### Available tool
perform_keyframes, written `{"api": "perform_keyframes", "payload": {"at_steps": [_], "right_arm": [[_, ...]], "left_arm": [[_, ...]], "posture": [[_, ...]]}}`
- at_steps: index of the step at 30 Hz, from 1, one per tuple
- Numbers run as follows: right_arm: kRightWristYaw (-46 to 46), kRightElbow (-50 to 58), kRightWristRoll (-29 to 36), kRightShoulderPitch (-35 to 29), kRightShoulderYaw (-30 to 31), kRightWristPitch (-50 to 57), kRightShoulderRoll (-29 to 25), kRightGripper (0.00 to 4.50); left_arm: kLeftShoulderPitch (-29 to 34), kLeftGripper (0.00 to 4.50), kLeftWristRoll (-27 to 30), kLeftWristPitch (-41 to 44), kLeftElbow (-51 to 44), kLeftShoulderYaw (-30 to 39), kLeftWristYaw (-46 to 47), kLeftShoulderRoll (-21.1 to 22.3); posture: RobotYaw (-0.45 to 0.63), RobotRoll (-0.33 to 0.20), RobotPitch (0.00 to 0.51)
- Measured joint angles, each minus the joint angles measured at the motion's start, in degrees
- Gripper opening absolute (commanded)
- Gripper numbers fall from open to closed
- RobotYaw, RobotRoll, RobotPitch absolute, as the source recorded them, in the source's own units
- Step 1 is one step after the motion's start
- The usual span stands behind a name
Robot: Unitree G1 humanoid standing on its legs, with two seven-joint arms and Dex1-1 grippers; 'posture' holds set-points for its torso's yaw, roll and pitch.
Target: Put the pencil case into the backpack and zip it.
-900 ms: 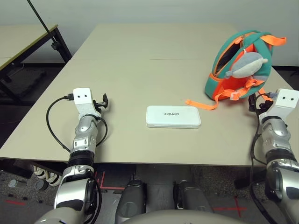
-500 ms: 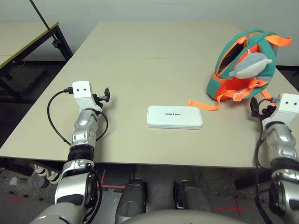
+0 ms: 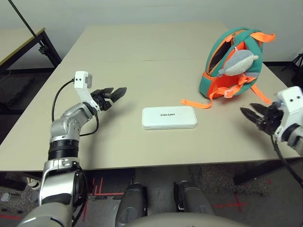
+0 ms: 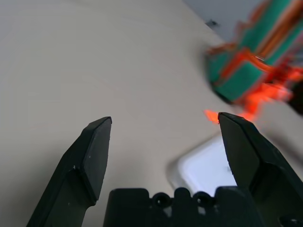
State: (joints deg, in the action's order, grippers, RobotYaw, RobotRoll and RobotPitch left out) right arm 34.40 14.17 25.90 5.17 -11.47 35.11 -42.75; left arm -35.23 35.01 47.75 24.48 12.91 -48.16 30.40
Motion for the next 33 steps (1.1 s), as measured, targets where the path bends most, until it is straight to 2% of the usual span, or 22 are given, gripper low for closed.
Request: {"api": "perform_keyframes", "payload": {"at_steps": [7,15,23,33], "right_arm": [[1.5,-3.5,-4.7,5.0,4.8,-0.6,-0.2,0.03],[1.7,-3.8,-7.1,3.9,6.1,-2.2,-0.2,0.03],[1.6,-3.3,-7.8,2.9,6.1,-2.3,0.2,0.03],[2.7,-4.2,-9.2,5.0,6.4,-2.7,0.6,0.03]], "left_arm": [[-5.7,4.5,0.6,6.5,7.7,-5.1,-12.0,2.3],[-10.0,4.5,-3.1,10.7,17.1,-14.8,-24.6,3.1],[-13.1,4.5,-8.6,10.4,27.6,-19.2,-29.8,0.5],[-13.7,4.5,-14.0,7.6,33.0,-20.5,-31.2,-0.8]], "posture": [[-0.01,0.0,0.054],[-0.06,0.0,0.051],[-0.04,0.0,0.046],[-0.02,0.0,0.06]]}}
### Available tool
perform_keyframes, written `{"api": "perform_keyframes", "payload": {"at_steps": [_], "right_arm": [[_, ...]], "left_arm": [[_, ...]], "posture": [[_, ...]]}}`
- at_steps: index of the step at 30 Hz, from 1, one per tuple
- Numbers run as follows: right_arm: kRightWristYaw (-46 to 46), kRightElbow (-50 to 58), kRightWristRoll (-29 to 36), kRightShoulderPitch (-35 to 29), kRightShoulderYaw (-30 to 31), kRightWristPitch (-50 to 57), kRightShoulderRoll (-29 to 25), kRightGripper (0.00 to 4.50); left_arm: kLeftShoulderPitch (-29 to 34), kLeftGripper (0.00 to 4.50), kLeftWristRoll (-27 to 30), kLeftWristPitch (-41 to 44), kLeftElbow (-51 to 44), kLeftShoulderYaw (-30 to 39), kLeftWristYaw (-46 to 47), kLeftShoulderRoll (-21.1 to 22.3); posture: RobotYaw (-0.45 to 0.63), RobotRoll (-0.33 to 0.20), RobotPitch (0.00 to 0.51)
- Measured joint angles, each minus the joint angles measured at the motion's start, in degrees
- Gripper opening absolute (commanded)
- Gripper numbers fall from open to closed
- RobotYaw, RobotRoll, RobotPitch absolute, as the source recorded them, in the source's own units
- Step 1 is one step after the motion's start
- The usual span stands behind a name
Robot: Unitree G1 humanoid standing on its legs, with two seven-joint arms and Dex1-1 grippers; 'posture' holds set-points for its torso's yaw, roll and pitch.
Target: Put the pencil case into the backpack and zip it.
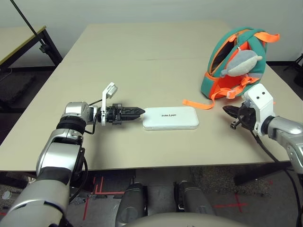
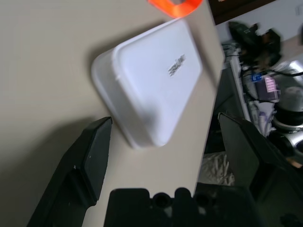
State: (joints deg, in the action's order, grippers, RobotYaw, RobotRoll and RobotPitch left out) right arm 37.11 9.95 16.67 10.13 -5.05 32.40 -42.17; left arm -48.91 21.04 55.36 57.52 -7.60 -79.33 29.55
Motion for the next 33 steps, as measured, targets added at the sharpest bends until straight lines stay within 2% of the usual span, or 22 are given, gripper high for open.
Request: {"api": "perform_keyframes", "payload": {"at_steps": [4,14,26,33], "right_arm": [[0.8,-1.0,-1.4,0.7,1.2,-0.5,0.1,0.03],[2.1,-1.4,-7.1,1.0,8.7,-1.1,0.1,0.03],[3.9,-7.1,-14.7,6.3,17.4,-4.8,2.4,0.03],[4.9,-10.5,-18.1,7.9,19.7,-7.2,3.1,0.03]], "left_arm": [[-0.3,4.5,-1.2,-0.9,1.4,0.1,-0.4,-0.2],[-1.6,4.5,-3.2,-2.0,4.0,1.3,-0.6,-1.1],[-2.4,4.5,-3.6,-2.4,6.2,4.9,1.6,-1.7],[-2.5,4.5,-4.0,-2.4,6.4,5.5,2.0,-1.9]], "posture": [[-0.01,0.0,0.064],[-0.01,0.0,0.061],[0.0,0.0,0.054],[0.0,0.0,0.052]]}}
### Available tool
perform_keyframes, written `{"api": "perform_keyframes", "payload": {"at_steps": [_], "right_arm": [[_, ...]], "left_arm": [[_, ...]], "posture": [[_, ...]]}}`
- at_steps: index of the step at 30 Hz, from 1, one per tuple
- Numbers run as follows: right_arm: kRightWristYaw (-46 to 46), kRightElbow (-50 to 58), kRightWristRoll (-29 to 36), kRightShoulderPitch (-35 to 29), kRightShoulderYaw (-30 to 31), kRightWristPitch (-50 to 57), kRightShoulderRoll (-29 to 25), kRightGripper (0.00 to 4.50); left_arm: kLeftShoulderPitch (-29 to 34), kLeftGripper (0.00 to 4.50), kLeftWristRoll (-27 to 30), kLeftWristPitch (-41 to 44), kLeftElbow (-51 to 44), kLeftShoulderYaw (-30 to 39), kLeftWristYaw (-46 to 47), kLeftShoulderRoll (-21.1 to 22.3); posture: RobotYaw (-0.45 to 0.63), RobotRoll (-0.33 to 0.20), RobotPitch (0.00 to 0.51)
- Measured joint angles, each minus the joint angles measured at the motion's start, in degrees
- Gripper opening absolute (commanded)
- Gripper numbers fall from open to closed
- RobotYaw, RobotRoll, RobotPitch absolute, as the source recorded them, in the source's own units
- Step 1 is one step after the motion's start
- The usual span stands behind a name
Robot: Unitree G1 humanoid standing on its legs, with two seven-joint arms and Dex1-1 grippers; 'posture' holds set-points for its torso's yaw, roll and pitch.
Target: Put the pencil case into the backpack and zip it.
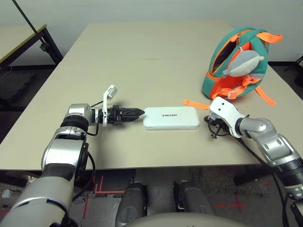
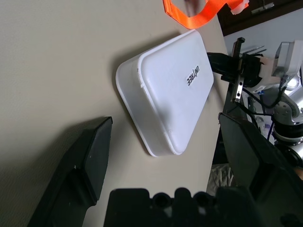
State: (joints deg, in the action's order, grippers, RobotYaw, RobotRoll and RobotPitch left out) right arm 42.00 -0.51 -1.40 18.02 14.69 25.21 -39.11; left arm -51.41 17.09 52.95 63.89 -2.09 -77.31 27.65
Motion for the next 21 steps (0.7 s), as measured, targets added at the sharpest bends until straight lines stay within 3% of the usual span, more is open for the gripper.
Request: {"api": "perform_keyframes", "payload": {"at_steps": [9,21], "right_arm": [[1.4,-5.0,-5.9,3.8,3.0,-5.9,1.3,0.03],[3.1,-6.8,-9.2,5.3,3.3,-7.4,3.1,0.03]], "left_arm": [[-0.1,4.5,-0.4,0.5,0.0,1.4,1.1,-0.6],[-0.3,4.5,-1.6,0.6,0.0,1.4,1.0,-0.6]], "posture": [[0.0,0.0,0.052],[0.0,0.0,0.053]]}}
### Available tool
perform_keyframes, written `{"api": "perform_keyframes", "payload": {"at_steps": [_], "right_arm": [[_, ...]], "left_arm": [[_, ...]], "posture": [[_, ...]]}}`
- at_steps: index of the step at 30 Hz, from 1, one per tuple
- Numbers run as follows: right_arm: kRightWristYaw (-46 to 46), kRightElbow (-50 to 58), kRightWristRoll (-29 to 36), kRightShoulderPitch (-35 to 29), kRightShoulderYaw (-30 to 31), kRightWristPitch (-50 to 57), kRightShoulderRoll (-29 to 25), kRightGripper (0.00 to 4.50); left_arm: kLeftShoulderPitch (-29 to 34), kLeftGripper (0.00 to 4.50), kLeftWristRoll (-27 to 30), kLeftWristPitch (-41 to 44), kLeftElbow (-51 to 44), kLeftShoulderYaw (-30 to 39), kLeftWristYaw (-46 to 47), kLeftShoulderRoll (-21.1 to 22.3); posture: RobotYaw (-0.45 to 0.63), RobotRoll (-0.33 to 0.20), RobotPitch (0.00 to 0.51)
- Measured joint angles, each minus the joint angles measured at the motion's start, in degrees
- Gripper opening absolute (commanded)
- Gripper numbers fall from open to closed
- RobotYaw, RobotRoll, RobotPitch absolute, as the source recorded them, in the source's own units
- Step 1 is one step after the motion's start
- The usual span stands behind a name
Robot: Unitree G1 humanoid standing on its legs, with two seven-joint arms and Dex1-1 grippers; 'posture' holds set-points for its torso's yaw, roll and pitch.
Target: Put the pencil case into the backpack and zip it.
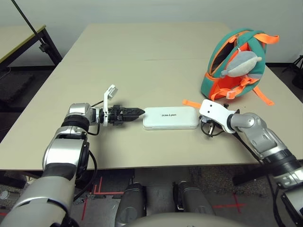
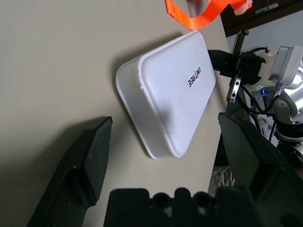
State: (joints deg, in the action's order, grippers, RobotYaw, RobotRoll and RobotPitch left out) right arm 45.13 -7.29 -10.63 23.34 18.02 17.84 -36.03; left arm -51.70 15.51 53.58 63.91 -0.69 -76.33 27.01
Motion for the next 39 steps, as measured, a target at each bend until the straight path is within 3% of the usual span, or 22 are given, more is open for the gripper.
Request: {"api": "perform_keyframes", "payload": {"at_steps": [39], "right_arm": [[4.5,0.0,-8.7,6.8,4.9,8.3,10.0,0.03]], "left_arm": [[-0.9,4.5,-3.6,2.1,-0.1,-2.7,-2.5,2.1]], "posture": [[0.01,0.0,0.062]]}}
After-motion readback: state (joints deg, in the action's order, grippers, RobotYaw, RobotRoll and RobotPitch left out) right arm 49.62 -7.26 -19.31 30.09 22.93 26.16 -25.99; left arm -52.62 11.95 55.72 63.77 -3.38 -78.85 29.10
